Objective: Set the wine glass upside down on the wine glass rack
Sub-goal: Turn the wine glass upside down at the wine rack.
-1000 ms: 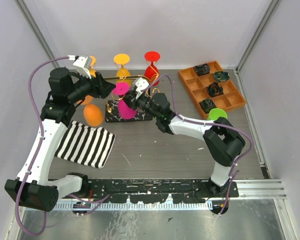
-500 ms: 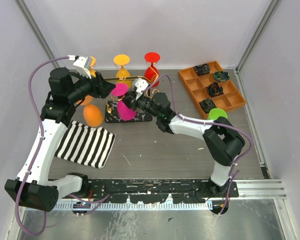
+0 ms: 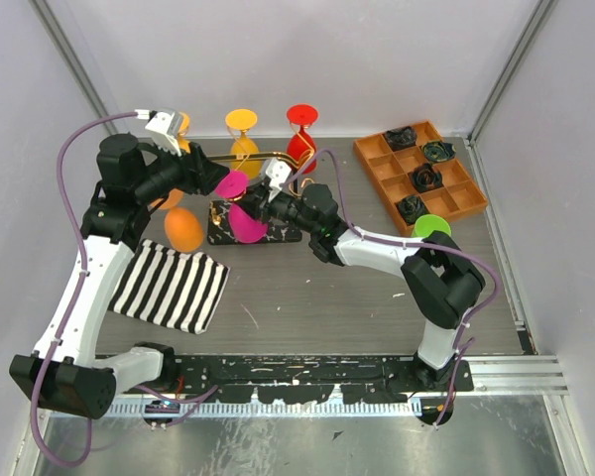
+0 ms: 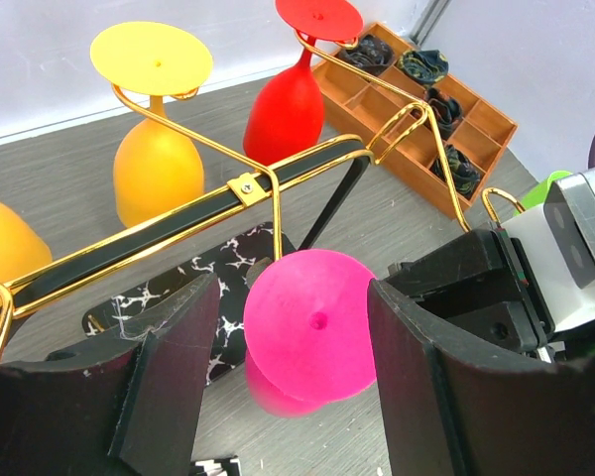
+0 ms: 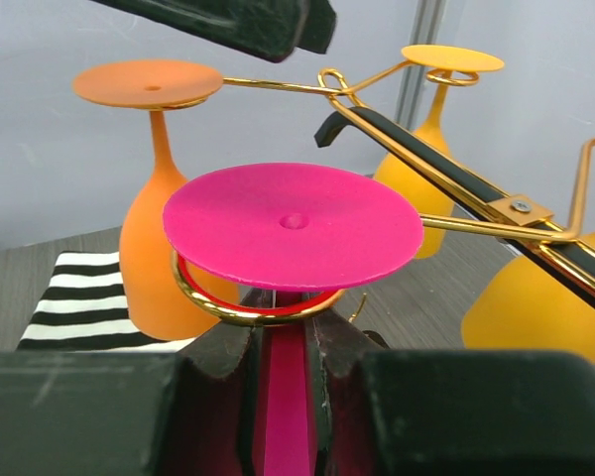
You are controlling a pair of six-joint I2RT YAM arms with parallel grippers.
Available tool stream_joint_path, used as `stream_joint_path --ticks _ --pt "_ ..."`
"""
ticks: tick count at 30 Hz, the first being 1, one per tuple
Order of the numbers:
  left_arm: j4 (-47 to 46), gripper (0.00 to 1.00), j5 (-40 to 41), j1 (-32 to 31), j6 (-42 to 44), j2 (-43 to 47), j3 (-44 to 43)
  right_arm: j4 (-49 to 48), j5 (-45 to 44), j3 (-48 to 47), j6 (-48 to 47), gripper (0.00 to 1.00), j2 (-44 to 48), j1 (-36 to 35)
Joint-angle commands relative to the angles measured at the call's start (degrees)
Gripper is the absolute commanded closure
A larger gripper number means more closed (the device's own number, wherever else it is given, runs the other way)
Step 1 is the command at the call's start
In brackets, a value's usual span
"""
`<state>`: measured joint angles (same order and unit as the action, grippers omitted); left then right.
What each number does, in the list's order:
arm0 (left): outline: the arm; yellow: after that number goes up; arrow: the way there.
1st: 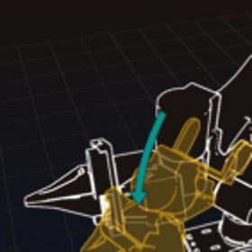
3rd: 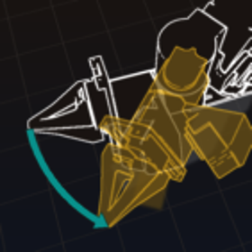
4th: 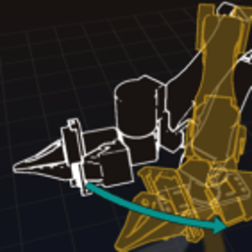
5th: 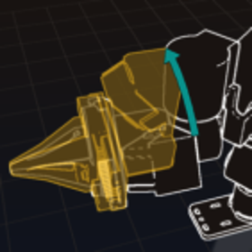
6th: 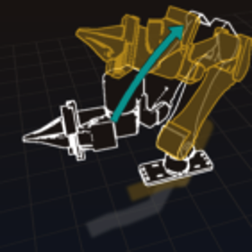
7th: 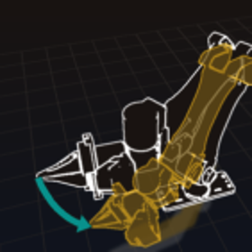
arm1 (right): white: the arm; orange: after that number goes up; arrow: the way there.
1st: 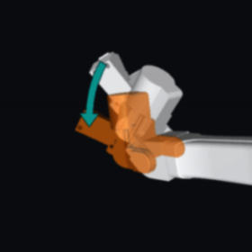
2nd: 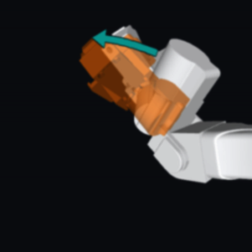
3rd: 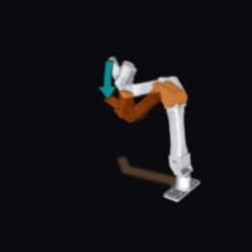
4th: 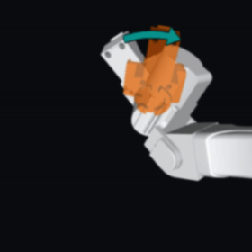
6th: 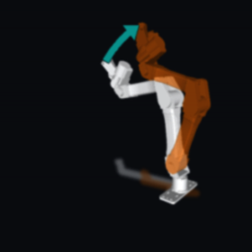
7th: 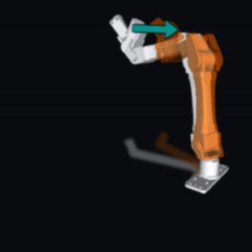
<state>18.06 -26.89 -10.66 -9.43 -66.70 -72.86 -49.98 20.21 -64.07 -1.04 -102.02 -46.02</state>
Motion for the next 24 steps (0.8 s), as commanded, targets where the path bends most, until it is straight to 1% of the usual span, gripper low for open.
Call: stream_joint_path --ticks 1,8,14,17,21,24 --pt "-0.33 0.32 0.35 0.07 0.53 -0.35 -0.13 -4.95 4.48 -0.57 1.43 0.83 1.03 -0.95" --pt "-0.27 0.32 0.37 0.08 0.51 -0.41 -0.15 -5.59 4.85 0.43 1.65 0.82 1.53 -0.96" --pt "-0.24 0.32 0.35 0.02 0.49 -0.37 -0.13 -8.22 3.66 2.71 1.73 0.83 2.55 -0.91" --pt "-0.26 0.32 0.35 0.06 0.47 -0.38 -0.13 -8.50 4.43 3.24 1.59 0.80 2.94 -0.93" --pt "-0.24 0.32 0.35 0.02 0.48 -0.45 -0.16 -8.23 4.76 3.31 1.48 0.79 3.20 -0.92" --pt "-0.18 0.32 0.33 -0.01 0.54 -0.53 -0.16 -8.11 4.36 3.56 1.54 0.81 3.61 -0.91"
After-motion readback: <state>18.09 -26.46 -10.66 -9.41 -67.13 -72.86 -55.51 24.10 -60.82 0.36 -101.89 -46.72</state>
